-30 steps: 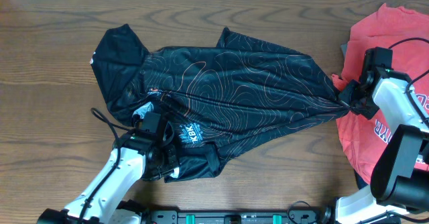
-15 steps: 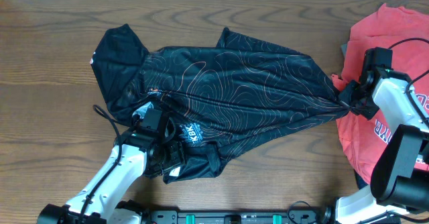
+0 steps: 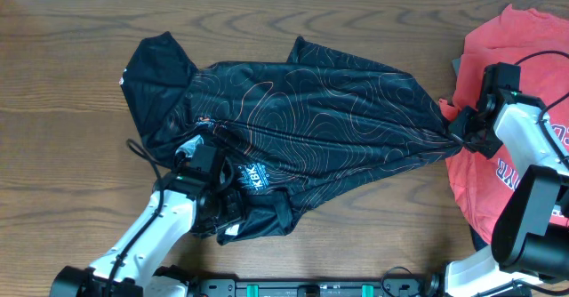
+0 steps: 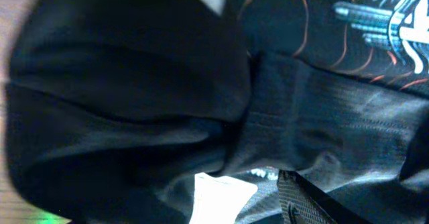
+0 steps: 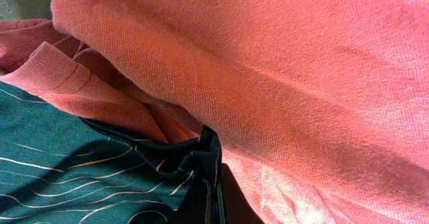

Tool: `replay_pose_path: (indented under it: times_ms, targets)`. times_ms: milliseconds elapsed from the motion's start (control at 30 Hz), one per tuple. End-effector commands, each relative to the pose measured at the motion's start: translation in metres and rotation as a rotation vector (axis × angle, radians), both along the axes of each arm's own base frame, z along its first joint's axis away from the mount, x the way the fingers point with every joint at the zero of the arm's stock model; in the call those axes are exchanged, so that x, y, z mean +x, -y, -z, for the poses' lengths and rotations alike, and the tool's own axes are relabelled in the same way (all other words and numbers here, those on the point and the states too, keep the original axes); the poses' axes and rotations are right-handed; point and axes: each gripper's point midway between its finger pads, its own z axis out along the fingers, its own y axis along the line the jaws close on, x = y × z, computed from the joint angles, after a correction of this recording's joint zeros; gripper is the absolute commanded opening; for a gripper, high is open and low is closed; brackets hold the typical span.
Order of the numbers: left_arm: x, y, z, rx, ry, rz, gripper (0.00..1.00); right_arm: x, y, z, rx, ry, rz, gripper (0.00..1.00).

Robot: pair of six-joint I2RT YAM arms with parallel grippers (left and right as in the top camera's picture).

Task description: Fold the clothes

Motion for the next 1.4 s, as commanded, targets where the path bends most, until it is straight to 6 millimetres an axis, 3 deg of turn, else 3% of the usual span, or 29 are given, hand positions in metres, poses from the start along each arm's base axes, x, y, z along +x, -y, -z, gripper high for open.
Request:
replay_pose_path:
  times_ms: [0,67,200,367,600,833,967,1100,1367]
  targets:
    - [-0.025,0.005,0.015,-0.006,-0.114,0.032,0.61,0.0,-0.003,-0.001,0.004,0.0,-0.022,0.01]
    - [-0.031,0.006,0.019,0.007,-0.151,0.033,0.58,-0.001,-0.004,-0.001,0.005,-0.003,-0.022,0.01]
    - [-0.033,0.005,0.022,0.015,-0.171,0.021,0.29,-0.002,-0.004,0.0,0.006,-0.011,-0.022,0.01]
    - [-0.031,0.006,0.017,0.013,-0.164,0.028,0.06,-0.004,-0.004,0.0,0.007,-0.018,-0.033,0.01]
    - [-0.009,0.011,-0.021,-0.01,-0.099,0.13,0.06,-0.003,-0.012,0.0,0.044,-0.016,-0.093,0.01]
    - [0.039,-0.002,-0.094,-0.045,0.045,0.147,0.06,0.002,-0.03,-0.02,0.118,0.046,-0.197,0.01]
    - [0.077,-0.023,-0.144,-0.049,0.203,0.095,0.06,0.01,-0.039,-0.063,0.136,0.158,-0.255,0.01]
    - [0.107,-0.048,-0.195,-0.039,0.349,-0.007,0.06,0.017,-0.042,-0.123,0.111,0.283,-0.28,0.01]
    - [0.121,-0.071,-0.303,-0.007,0.652,-0.039,0.06,0.008,-0.051,-0.25,0.032,0.549,-0.344,0.01]
